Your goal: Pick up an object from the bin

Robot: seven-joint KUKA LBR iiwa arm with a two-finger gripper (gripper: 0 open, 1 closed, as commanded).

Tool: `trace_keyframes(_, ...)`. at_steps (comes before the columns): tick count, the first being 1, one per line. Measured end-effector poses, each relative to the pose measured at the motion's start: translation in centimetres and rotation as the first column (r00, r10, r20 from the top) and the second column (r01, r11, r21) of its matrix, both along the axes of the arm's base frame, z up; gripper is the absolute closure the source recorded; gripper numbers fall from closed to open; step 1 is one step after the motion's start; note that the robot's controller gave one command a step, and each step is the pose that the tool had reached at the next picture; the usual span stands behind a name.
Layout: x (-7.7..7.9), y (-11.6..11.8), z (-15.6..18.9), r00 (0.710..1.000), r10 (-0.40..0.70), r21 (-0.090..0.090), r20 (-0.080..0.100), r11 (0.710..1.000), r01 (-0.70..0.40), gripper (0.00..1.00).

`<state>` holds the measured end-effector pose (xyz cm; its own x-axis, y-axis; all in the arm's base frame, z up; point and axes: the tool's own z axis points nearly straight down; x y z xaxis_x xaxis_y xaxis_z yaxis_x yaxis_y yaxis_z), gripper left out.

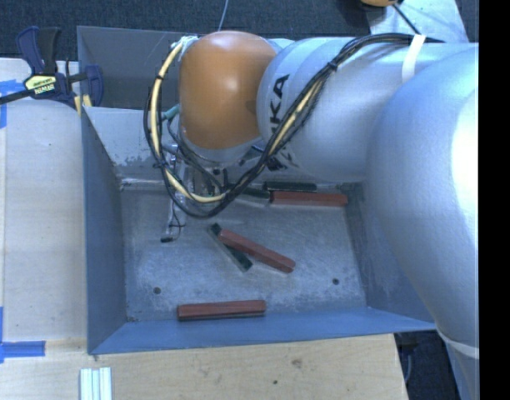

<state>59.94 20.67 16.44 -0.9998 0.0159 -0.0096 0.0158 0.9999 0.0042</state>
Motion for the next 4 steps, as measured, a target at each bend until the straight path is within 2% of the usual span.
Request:
trace_keyframes(1,-0.8,-4.4,-4.4,0.998,-0.068,-0.006,-0.012,0.998,0.068,0.00)
trace_keyframes(2,1.6,-5.5,-9.2,0.996,-0.094,-0.002,-0.004,0.996,0.094,0.00)
trace_keyframes(3,-1.5,-9.7,-8.5,0.993,-0.120,-0.003,-0.008,0.993,0.120,0.00)
trace_keyframes(4,1.5,-12.2,-7.9,0.996,0.085,-0.003,-0.006,0.996,-0.085,1.00)
